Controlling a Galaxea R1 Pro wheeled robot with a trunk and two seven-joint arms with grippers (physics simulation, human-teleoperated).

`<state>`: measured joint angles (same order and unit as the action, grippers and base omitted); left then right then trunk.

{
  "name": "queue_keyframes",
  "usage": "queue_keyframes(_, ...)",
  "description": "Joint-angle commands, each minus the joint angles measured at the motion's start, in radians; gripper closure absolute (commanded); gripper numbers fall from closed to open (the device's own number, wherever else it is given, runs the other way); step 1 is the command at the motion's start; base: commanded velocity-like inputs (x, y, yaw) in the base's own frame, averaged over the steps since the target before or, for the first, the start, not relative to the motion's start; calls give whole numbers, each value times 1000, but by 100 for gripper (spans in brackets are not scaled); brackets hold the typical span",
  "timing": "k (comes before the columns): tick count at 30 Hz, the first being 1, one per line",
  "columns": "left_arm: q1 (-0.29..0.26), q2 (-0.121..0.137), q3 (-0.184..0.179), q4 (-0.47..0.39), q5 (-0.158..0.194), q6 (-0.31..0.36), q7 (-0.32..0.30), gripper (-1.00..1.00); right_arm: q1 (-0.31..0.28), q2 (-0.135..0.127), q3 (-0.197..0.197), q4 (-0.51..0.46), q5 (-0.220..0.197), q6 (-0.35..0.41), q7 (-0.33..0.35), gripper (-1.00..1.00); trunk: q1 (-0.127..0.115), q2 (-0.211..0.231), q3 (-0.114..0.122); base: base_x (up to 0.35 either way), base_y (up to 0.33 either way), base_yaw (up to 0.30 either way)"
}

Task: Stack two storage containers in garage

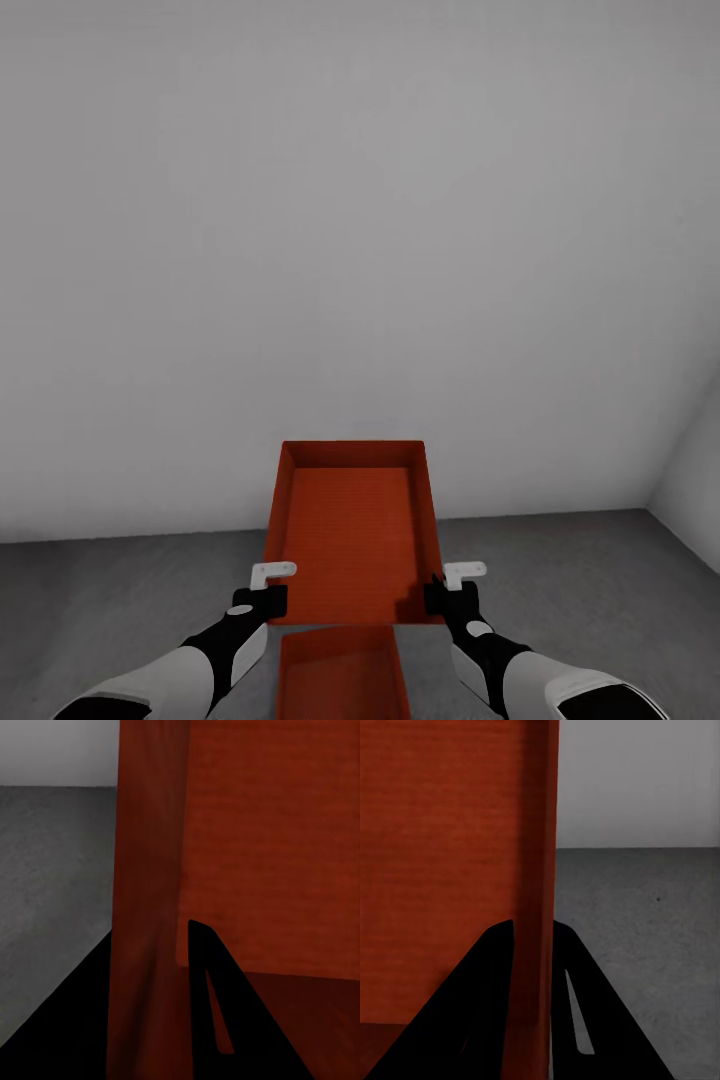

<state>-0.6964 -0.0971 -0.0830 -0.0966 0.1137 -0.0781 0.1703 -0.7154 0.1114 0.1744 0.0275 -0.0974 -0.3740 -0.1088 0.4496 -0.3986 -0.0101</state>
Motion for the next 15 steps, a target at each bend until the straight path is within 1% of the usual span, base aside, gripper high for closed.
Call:
queue_keyframes(1, -2, 0, 58, -2, 0, -5, 17, 100, -1, -1, -11, 5, -42, -9, -6, 100, 0, -1, -1, 0, 0, 0)
queue_keyframes(5, -2, 0, 58, -2, 0, -5, 17, 100, -1, 0, -11, 5, -42, -9, -6, 100, 0, -1, -2, 0, 0, 6)
queue_keyframes(7, -2, 0, 58, -2, 0, -5, 17, 100, -1, 0, -11, 5, -42, -9, -6, 100, 0, -1, -2, 0, 0, 81)
queue_keyframes(15, -2, 0, 58, -2, 0, -5, 17, 100, -1, -1, -11, 5, -42, -9, -6, 100, 0, -1, -7, 0, 0, 203)
